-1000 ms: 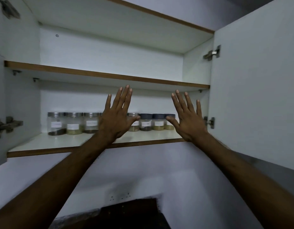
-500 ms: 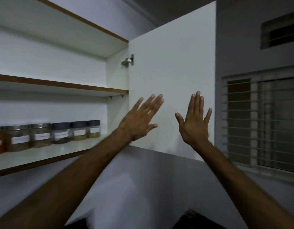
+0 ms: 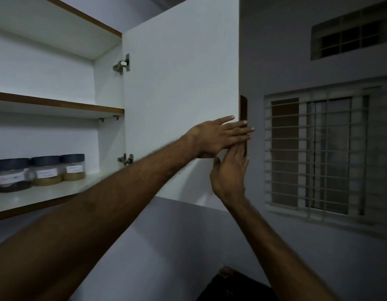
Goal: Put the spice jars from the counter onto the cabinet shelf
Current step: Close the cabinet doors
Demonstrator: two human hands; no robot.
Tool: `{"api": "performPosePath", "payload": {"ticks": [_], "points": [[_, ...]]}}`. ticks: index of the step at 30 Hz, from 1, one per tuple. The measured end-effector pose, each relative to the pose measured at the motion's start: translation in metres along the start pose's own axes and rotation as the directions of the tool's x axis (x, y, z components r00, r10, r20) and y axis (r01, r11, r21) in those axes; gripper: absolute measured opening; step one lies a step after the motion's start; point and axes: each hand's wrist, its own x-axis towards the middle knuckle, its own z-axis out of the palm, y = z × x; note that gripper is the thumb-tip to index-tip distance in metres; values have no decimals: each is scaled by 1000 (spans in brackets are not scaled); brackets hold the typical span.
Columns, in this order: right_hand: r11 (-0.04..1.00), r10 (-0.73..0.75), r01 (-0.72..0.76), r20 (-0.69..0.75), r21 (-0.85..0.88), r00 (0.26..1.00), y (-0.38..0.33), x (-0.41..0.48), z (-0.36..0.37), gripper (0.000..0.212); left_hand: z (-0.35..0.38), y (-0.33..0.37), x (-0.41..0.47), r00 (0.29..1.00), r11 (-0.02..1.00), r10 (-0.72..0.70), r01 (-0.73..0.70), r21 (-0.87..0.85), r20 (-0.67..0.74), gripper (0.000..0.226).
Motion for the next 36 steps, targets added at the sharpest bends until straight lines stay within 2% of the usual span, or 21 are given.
{"api": "performPosePath", "payload": {"ticks": [2,6,10,14,18,22,25,31,34,36], "points": [[999,-26,27,-21,44,999,5,0,0,71,-4,-7,7,999,999,29,-30,33,24,67],[978,-18,20,-10,209,1000,11,-4,-9,61,-8,-18,6,998,987,54,-56,152,17,65],[945,-119,106,22,308,993,14,-22,-24,56,-18,-20,-16,998,995,48,-45,86,-35,52],[914,-285,259,41,311,958,3,-43,-35,59,-39,-26,-62,996,999,30,-28,15,-79,53],[875,-381,337,63,346,923,-36,-69,-33,64,-71,-31,-121,989,999,29,-25,33,-143,53],[828,-445,384,63,408,893,-93,-99,-21,65,-94,-39,-178,974,997,6,11,74,-226,36],[801,-492,421,67,424,868,-137,-119,-5,67,-101,-49,-221,970,996,-52,66,54,-236,35],[745,-545,415,117,523,830,-217,-152,43,76,-102,-71,-316,970,963,-237,241,118,-47,49],[667,-628,445,130,597,767,-244,-160,70,72,-92,-80,-356,913,919,-386,369,140,128,59],[647,-679,483,158,590,717,-255,-160,88,67,-83,-85,-381,860,877,-473,438,199,189,65]]}}
